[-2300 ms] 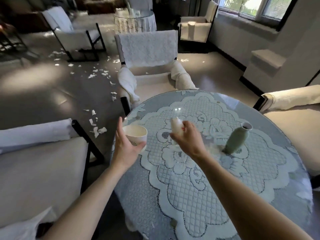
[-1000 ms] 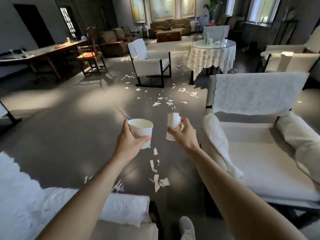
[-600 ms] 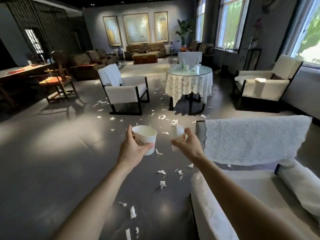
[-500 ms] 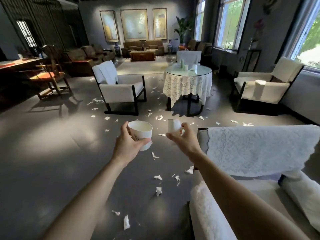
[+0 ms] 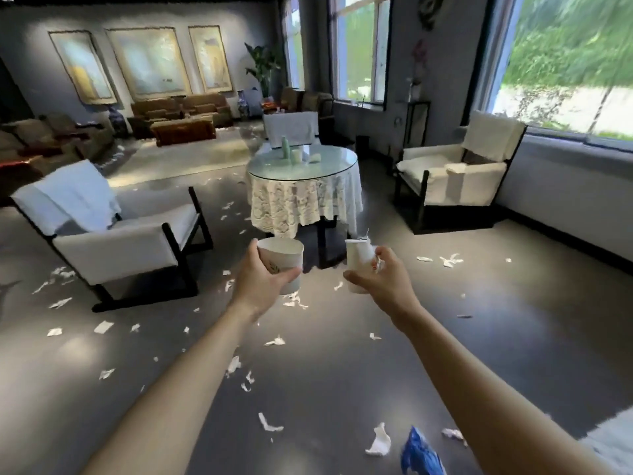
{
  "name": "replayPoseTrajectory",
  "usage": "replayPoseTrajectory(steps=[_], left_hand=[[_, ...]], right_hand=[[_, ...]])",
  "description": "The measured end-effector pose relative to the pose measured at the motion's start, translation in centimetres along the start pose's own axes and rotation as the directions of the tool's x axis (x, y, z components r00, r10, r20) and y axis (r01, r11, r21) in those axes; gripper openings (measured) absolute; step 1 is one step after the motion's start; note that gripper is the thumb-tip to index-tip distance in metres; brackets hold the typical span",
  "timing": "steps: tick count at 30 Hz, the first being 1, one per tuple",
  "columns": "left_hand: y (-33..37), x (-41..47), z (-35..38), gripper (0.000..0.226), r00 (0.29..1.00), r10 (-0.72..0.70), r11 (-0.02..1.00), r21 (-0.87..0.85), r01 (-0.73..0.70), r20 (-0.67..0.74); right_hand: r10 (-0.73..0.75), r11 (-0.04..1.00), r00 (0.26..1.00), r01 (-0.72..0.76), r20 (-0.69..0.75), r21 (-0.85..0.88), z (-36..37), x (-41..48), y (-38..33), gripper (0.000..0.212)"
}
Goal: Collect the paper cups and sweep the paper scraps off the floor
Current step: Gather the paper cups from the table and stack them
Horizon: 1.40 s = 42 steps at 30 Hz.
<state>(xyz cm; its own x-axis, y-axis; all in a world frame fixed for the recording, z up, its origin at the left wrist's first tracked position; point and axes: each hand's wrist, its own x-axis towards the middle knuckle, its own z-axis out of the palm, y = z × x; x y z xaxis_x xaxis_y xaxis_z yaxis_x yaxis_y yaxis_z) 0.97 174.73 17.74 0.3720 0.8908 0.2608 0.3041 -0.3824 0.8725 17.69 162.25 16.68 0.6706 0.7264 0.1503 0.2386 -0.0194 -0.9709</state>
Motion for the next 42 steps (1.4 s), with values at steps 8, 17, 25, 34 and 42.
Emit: replayPoseTrajectory(steps=[8,17,25,34,42], left_hand=[[-4.2,27.0,17.9,0.083,0.955,0.073,0.997,-0.046,-0.062,0.286],[-1.4,61.3,33.2,0.078,0.949,0.111,0.993,-0.070,-0.095,0.296],[-4.8,89.7,51.6,0.065,0.945,0.101,0.988,-0.146,-0.058,0.312],[-1.2,120.1,72.4,0.100,0.916,0.148,0.987,-0.117,-0.111,0.372],[-3.9,147.6,91.6,0.102,0.936,0.097,0.995,-0.056,-0.082,0.339]], right_hand=[[0.060,0.998,0.975,-0.058,-0.214,0.017,-0.2,30.0,7.4,0.041],[0.028,0.999,0.971,-0.038,-0.236,-0.037,-2.0,64.6,8.4,0.039],[-0.037,0.995,0.966,0.012,-0.256,-0.099,-2.9,96.8,15.6,0.043],[-0.053,0.977,0.930,-0.028,-0.365,-0.213,-12.9,129.8,19.1,0.049],[-0.065,0.950,0.938,-0.046,-0.340,-0.309,-20.4,163.1,28.6,0.055]])
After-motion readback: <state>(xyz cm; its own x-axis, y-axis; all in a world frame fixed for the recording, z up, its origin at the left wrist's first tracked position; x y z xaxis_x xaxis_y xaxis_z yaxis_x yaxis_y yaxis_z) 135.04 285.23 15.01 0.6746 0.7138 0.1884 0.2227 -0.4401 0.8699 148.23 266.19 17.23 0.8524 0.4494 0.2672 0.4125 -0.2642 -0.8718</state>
